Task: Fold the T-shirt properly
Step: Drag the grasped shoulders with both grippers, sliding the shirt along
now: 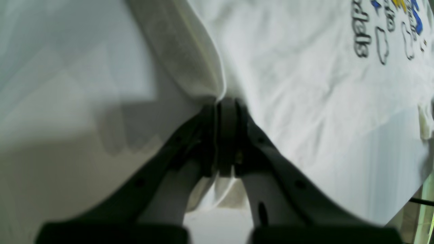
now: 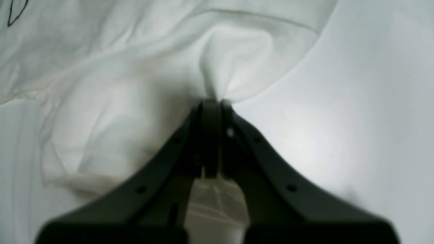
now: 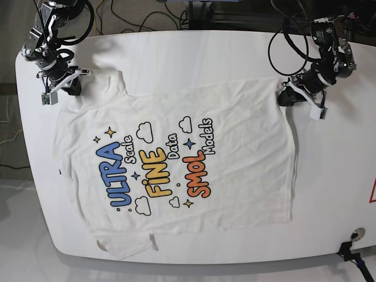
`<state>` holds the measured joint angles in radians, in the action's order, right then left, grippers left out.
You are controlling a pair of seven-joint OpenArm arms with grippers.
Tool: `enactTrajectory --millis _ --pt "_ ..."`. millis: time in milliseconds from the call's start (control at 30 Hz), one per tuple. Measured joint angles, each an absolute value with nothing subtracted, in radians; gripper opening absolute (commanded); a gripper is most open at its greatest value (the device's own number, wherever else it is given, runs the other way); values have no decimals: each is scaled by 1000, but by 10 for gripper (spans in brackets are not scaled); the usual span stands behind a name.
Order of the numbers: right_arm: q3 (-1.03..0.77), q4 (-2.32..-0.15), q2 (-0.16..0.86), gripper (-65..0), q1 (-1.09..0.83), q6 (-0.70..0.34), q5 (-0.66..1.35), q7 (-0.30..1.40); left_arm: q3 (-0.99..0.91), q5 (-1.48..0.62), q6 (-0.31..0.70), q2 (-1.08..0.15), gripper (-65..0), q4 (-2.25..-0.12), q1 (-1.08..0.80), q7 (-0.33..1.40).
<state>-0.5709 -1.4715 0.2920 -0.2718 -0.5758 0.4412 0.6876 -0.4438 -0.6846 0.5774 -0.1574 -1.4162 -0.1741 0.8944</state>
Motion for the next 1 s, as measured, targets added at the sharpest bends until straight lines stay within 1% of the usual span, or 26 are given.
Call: enactTrajectory --millis 167,400,833,1000 --pt "-554 -1497 316 -650 -301 -576 439 698 -404 -676 576 -162 -650 -1440 -198 889" --pt "-558 -1603 343 -650 -367 -572 419 725 -429 -670 577 -171 -650 -1536 -284 909" --pt "-701 -1736 313 -650 -505 -588 448 740 -536 -673 581 -214 -650 -1643 -477 912" --pt "-694 -1773 310 -650 -535 -594 456 757 -591 -664 565 -206 -650 -1699 -527 950"
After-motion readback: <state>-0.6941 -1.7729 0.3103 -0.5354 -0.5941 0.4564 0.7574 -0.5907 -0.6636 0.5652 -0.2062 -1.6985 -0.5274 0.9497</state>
